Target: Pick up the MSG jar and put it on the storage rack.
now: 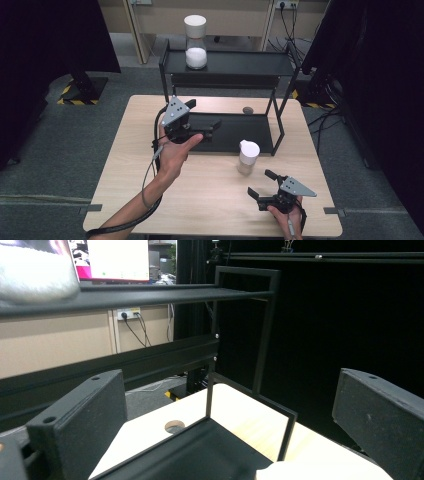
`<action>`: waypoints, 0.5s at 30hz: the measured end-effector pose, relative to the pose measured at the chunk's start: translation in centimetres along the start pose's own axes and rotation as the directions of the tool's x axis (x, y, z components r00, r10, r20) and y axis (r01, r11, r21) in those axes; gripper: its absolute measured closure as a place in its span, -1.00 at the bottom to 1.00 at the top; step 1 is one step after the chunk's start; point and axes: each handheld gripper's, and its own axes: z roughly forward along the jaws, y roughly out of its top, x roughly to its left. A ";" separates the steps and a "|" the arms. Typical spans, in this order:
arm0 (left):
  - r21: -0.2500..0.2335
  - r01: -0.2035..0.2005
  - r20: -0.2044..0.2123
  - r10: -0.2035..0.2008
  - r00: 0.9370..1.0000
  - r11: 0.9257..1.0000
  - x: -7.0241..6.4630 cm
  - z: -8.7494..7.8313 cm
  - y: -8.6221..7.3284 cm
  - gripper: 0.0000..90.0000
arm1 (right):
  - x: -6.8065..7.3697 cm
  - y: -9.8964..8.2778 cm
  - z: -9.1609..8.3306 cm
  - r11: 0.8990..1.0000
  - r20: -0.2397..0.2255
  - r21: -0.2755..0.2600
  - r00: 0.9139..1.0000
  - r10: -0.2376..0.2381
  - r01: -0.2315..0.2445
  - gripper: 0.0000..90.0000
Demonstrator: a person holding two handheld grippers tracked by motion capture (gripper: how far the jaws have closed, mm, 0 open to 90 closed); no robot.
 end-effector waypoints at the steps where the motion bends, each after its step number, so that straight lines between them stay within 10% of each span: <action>1: -0.001 0.001 0.003 -0.001 1.000 1.000 0.0 -0.1 -0.2 -0.99 | 0.0 0.0 0.0 1.000 0.000 0.000 1.000 0.001 -0.001 -0.99; 15: -0.011 0.055 0.051 -0.054 0.997 0.998 -0.1 -1.4 -4.0 -0.99 | 0.0 0.0 0.0 1.000 -0.001 0.000 1.000 -0.002 0.002 -0.99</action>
